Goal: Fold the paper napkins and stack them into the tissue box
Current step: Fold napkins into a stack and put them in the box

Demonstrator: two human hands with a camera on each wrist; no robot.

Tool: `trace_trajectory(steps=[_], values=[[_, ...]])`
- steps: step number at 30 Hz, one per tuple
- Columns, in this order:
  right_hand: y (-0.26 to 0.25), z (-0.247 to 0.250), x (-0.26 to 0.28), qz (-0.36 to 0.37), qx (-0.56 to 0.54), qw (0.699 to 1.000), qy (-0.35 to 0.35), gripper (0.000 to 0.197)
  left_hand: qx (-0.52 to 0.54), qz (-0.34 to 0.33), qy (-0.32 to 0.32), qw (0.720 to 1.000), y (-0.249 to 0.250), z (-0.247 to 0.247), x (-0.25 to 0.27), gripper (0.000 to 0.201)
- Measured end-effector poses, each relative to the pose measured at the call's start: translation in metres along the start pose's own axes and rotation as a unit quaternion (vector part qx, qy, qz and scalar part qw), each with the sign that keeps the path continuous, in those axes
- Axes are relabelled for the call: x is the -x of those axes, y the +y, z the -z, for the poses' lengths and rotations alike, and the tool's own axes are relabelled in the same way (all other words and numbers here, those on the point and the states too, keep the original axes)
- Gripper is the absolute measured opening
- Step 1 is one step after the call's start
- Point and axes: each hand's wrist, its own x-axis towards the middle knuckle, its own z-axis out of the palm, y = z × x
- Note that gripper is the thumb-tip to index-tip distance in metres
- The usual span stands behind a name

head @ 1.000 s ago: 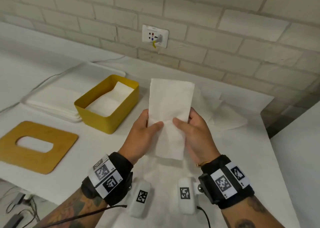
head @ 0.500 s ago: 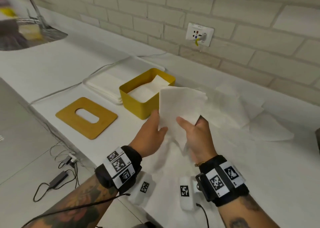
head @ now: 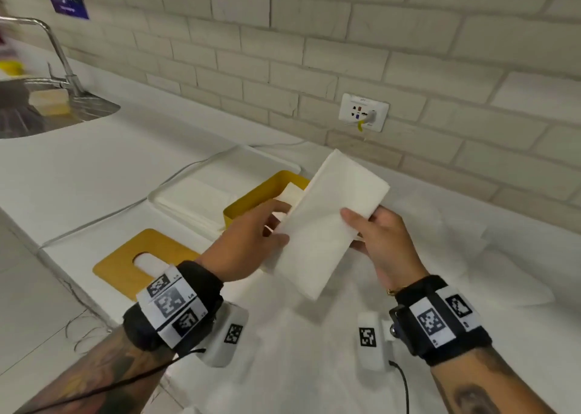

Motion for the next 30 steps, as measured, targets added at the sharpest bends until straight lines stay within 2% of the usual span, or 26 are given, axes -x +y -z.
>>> trace_trajectory(steps=[4, 7, 9, 13, 16, 19, 23, 27, 30], values=[[-0.023, -0.032, -0.056, 0.032, 0.058, 0.997, 0.040, 0.010, 0.022, -0.009, 0.069, 0.997, -0.006, 0.055, -0.041, 0.043], [-0.015, -0.051, -0.097, 0.025, 0.157, 0.984, 0.084, 0.004, -0.010, -0.001, 0.063, 0.998, -0.024, 0.072, -0.069, 0.038], [-0.002, -0.059, -0.115, 0.003, 0.247, 0.963, 0.105, 0.008, -0.056, 0.008, 0.032, 0.998, -0.041, 0.072, -0.083, 0.031], [0.022, -0.073, -0.130, -0.047, 0.392, 0.910, 0.124, 0.021, -0.155, 0.004, -0.073, 0.985, -0.071, 0.059, -0.101, 0.015], [0.029, -0.086, -0.133, -0.058, 0.462, 0.874, 0.136, 0.034, -0.235, -0.018, -0.111, 0.966, -0.079, 0.052, -0.109, 0.020], [0.029, -0.097, -0.135, -0.076, 0.541, 0.829, 0.121, 0.037, -0.299, -0.028, -0.125, 0.946, -0.077, 0.049, -0.110, 0.024], [0.032, -0.107, -0.138, -0.107, 0.589, 0.792, 0.119, 0.034, -0.377, -0.048, -0.198, 0.903, -0.070, 0.050, -0.108, 0.026], [0.035, -0.114, -0.139, -0.107, 0.609, 0.776, 0.121, 0.035, -0.410, -0.064, -0.219, 0.883, -0.068, 0.053, -0.111, 0.027], [0.033, -0.115, -0.134, -0.050, 0.659, 0.738, 0.132, 0.041, -0.431, -0.106, -0.217, 0.869, -0.069, 0.058, -0.107, 0.025]])
